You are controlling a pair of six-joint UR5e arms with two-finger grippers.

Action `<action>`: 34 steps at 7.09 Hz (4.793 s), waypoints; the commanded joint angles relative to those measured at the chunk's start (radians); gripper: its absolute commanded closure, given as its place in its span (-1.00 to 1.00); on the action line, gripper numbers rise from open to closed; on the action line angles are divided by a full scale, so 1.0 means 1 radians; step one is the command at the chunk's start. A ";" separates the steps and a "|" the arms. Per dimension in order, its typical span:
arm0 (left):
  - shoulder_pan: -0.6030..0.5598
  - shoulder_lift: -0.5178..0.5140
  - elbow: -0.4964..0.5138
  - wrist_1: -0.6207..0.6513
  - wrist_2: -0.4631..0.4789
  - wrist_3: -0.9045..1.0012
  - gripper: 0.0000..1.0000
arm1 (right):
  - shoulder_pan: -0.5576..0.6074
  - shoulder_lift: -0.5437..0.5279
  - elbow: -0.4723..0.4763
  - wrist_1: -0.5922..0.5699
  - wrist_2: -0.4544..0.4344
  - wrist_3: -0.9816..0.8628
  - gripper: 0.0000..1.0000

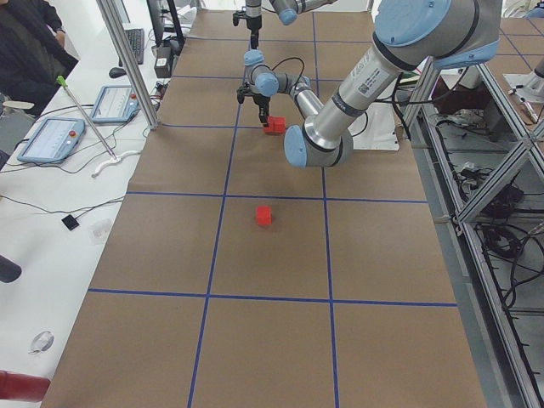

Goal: Form red blocks into L shape at center
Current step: 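Adjust and set the red cube against the center cube, farther from robot, then open the left gripper and move it toward the remaining red cube, then lower the left gripper onto the remaining red cube and grasp it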

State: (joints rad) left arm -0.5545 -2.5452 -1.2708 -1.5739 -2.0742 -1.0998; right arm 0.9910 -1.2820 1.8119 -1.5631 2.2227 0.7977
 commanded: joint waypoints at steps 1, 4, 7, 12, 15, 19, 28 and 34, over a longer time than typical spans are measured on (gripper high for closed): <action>0.004 0.000 -0.001 0.000 0.000 0.000 1.00 | 0.000 0.003 -0.005 0.000 0.000 0.000 -0.99; 0.005 0.000 -0.001 -0.002 0.000 0.000 1.00 | 0.000 0.003 -0.005 0.000 0.000 0.000 -0.99; 0.007 0.000 -0.001 -0.002 0.000 0.000 1.00 | 0.000 0.003 -0.005 0.000 0.000 0.000 -0.99; 0.019 -0.001 -0.001 -0.002 0.003 0.000 -0.69 | 0.001 0.003 -0.002 0.000 0.000 0.005 -0.99; 0.016 -0.003 -0.060 0.020 -0.003 0.000 -1.00 | 0.001 0.003 -0.003 0.000 0.000 0.005 -0.99; -0.036 0.344 -0.587 0.181 0.006 0.002 -1.00 | 0.001 0.003 -0.003 0.000 0.000 0.002 -0.99; -0.281 0.944 -0.638 -0.230 -0.004 0.155 -0.98 | 0.001 0.003 -0.002 0.015 0.000 0.005 -0.99; -0.274 0.985 -0.461 -0.532 -0.003 0.038 -1.00 | 0.003 0.018 0.015 0.015 -0.002 0.012 -0.99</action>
State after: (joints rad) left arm -0.8305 -1.5544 -1.7586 -2.0935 -2.0770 -1.0451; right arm 0.9934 -1.2668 1.8252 -1.5478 2.2217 0.8092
